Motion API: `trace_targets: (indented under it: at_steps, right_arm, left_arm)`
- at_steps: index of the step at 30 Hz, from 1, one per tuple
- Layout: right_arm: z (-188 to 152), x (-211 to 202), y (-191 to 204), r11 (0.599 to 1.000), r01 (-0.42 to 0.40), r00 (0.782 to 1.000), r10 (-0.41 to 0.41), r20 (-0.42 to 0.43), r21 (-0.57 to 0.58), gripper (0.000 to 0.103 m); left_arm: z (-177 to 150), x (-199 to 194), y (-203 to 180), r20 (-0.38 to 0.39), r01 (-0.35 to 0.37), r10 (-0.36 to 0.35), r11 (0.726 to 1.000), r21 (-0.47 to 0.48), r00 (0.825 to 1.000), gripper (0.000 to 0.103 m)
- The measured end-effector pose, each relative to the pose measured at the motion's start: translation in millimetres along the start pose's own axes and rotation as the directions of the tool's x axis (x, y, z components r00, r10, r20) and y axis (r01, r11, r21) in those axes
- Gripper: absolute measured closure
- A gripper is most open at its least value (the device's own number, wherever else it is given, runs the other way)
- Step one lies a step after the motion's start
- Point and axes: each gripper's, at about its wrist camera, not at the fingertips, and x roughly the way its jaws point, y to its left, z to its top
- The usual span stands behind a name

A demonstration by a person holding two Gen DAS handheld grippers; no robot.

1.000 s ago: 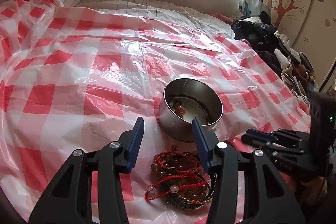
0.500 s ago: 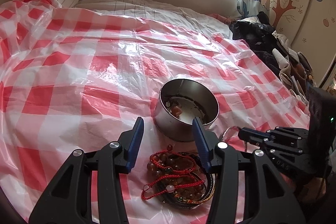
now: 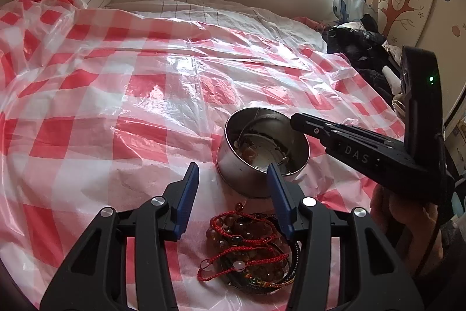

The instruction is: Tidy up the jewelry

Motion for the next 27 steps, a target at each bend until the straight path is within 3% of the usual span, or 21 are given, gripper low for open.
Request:
trace_targets:
  at_steps: [1,2,4,8,14,21,25,27]
  right_arm:
    - [-1.5,-1.8,-6.6,1.0,0.006,1.0,-0.007,0.017,0.029,0.073]
    - [-2.8,-3.4,-12.5,0.999,0.025,0.999,-0.026,0.029,0.047,0.072]
    - [-3.7,-1.3,-25.9,0.995,0.009,1.0,-0.012,0.028,0.103,0.072]
    - [-8.2,26.3,-36.2,0.974,-0.124,0.99,0.135,-0.046,0.188,0.072]
    - [-16.6,40.5,-0.8,0.97,-0.223,0.964,0.234,-0.124,0.097,0.068]
    - [-28.8,-4.5,-11.0,0.984,-0.152,0.983,0.16,-0.085,0.094,0.068]
    - [-68.7,-44.5,-0.4,0.999,-0.046,0.993,0.045,-0.112,-0.002,0.053]
    - [-91.9,-54.0,2.5,0.999,-0.025,0.99,0.021,-0.139,-0.028,0.053]
  left_arm:
    - [0.8,1.1,0.6,0.0,-0.001,0.001,1.0,-0.003,1.0,0.056]
    - [0.9,1.9,0.3,0.0,-0.001,0.001,1.0,-0.006,1.0,0.056]
    - [0.7,4.6,-0.3,-0.002,0.002,-0.002,1.0,-0.009,1.0,0.055]
    - [-1.6,7.2,-3.7,-0.011,0.003,-0.003,1.0,0.0,1.0,0.053]
    - [-4.6,-2.9,-0.1,-0.005,-0.022,0.022,1.0,0.002,1.0,0.053]
    - [-20.1,-31.1,2.4,-0.005,-0.07,0.07,0.997,0.037,0.998,0.051]
    - [-42.8,-40.8,-3.1,-0.04,-0.086,0.09,0.993,0.086,0.995,0.049]
    - [-58.0,-45.2,-7.4,-0.06,-0.093,0.1,0.99,0.107,0.993,0.046]
